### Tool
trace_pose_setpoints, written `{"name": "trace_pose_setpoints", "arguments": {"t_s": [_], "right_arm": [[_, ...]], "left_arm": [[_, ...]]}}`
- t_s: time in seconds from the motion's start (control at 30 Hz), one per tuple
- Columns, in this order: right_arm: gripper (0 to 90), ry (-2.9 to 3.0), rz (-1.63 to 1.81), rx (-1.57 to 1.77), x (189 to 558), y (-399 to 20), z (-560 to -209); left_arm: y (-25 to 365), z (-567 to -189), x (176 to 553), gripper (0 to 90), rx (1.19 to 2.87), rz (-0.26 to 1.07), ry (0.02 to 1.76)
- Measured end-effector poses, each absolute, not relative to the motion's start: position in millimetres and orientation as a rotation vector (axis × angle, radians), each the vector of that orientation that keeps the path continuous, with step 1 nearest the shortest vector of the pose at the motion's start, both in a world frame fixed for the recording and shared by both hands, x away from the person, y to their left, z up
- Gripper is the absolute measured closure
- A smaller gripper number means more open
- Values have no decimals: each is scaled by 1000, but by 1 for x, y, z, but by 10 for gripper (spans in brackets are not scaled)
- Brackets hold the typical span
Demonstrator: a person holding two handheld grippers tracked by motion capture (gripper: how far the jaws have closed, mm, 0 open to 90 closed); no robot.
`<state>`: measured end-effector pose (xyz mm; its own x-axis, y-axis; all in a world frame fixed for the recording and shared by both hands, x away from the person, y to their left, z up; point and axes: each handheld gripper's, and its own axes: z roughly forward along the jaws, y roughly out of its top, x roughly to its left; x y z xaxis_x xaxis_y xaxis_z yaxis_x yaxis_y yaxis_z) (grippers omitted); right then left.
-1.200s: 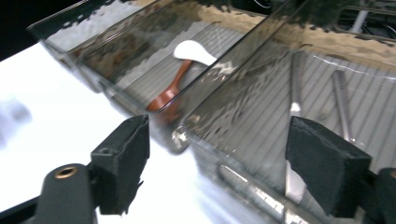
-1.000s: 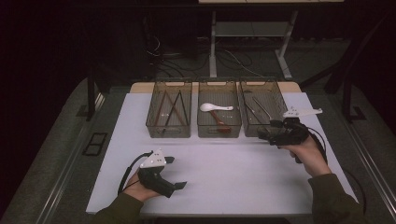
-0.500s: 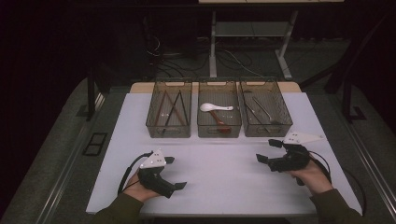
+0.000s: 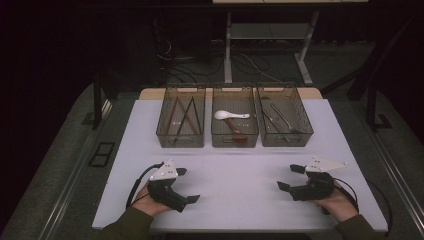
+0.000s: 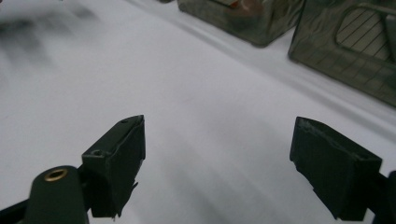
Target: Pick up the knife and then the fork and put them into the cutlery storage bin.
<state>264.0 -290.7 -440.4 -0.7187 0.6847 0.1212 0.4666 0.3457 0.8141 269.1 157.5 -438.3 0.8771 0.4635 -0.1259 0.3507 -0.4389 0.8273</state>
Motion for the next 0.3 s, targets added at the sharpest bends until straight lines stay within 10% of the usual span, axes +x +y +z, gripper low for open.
{"name": "trace_pose_setpoints", "arguments": {"t_s": [0.3], "right_arm": [[184, 2384, 1288, 1033, 261, -291, -443]], "left_arm": [[157, -438, 269, 0, 2073, 148, 590]]}}
